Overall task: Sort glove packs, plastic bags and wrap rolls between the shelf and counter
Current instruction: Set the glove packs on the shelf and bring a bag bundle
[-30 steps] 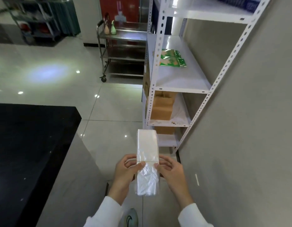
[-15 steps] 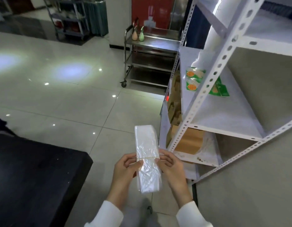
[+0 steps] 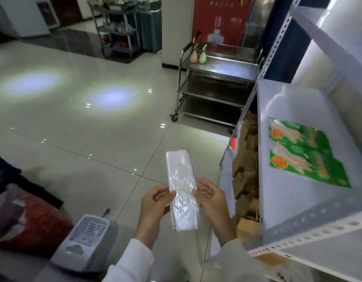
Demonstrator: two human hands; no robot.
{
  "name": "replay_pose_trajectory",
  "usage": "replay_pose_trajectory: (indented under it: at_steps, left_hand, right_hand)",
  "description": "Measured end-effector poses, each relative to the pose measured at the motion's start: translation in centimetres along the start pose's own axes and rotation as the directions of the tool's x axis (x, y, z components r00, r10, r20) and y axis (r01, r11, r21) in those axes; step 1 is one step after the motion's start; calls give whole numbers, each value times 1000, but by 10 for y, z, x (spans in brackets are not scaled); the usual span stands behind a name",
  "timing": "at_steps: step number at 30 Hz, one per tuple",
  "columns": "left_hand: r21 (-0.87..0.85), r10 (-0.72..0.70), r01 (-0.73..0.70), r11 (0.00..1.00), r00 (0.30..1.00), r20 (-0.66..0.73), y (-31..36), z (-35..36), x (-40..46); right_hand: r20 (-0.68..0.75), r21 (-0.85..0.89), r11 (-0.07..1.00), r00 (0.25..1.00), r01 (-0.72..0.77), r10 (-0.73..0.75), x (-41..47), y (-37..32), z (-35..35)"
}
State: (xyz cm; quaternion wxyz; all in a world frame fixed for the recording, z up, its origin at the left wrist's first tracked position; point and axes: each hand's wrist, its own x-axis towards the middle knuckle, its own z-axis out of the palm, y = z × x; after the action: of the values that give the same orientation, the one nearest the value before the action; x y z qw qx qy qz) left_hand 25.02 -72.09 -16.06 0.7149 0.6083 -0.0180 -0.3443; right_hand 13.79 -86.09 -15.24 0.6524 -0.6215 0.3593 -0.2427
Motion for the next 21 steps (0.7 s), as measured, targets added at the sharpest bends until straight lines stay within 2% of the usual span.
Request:
replay_pose_trajectory:
  at_steps: [7, 12, 21]
  left_hand:
    - [-34, -23, 23, 999, 1000, 3, 39, 0, 86]
    - [-25, -57, 58, 998, 997, 55, 69, -5, 169]
    - [-17, 11, -9, 1000, 992, 128, 134, 18, 306]
  right_hand:
    - [26, -35, 999, 1000, -3, 4, 97, -6, 36]
    - [27, -62, 998, 999, -19, 21, 174, -11, 66]
    - [-52, -74, 997, 999, 3, -7, 307, -57, 103]
